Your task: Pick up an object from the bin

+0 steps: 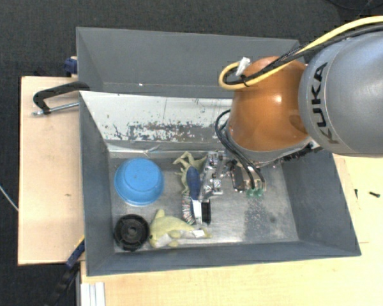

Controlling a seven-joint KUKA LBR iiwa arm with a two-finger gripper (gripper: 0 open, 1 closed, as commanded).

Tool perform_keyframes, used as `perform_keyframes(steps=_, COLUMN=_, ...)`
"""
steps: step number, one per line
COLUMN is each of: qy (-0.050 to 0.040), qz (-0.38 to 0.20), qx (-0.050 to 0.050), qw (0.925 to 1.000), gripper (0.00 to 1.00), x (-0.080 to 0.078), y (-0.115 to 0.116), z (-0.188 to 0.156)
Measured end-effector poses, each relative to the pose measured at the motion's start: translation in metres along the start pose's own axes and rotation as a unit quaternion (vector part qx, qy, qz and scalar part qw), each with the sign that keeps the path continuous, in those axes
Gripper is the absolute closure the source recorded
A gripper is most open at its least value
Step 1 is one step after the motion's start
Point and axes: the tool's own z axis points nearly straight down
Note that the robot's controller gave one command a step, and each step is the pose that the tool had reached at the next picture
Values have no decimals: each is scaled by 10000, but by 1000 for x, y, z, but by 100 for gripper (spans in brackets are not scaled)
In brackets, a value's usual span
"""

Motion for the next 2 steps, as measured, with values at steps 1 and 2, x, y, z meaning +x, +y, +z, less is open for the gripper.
perform_keyframes(steps=1, qy=25, qz=-1338, qx=8, qw=9910, gripper=100, x=-47, y=-41, z=18)
perform_keyframes(steps=2, qy=28, qz=-1341, qx=0, qw=9910, gripper=0, x=-47, y=-40, z=18)
